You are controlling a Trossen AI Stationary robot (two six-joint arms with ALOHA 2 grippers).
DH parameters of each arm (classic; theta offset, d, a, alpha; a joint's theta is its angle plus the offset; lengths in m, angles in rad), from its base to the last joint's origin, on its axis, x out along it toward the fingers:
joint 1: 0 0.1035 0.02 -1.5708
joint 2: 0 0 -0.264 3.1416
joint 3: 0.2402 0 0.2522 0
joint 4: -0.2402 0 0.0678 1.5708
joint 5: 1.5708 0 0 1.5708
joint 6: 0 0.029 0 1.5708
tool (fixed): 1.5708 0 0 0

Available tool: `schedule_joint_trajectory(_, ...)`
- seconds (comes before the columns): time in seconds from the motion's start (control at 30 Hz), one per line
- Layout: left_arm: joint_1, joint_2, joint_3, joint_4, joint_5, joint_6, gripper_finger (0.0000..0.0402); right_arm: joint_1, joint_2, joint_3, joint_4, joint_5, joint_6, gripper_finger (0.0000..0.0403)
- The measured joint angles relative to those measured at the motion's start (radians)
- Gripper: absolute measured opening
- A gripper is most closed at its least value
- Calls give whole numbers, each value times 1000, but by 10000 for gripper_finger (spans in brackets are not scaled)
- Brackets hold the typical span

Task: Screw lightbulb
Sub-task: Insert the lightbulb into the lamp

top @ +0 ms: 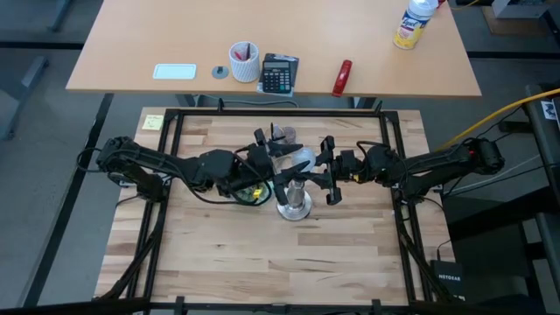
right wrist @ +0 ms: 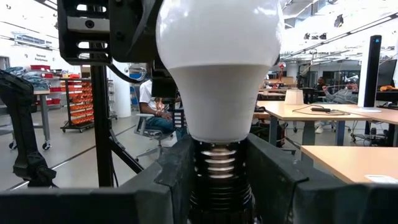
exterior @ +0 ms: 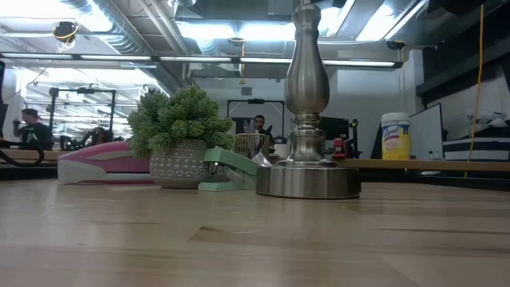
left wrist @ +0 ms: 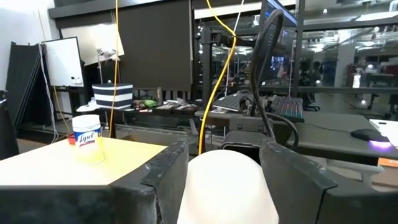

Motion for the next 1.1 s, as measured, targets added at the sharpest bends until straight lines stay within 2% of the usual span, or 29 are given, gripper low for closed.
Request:
schedule_joint_trajectory(0.33,0,0,1,-31,0,-20,175,0,0,0,-2,1,0,153)
schedule_joint_trajectory(1.1,0,-2,2,-79,-2,-44,175,0,0,0,-3,0,0,154)
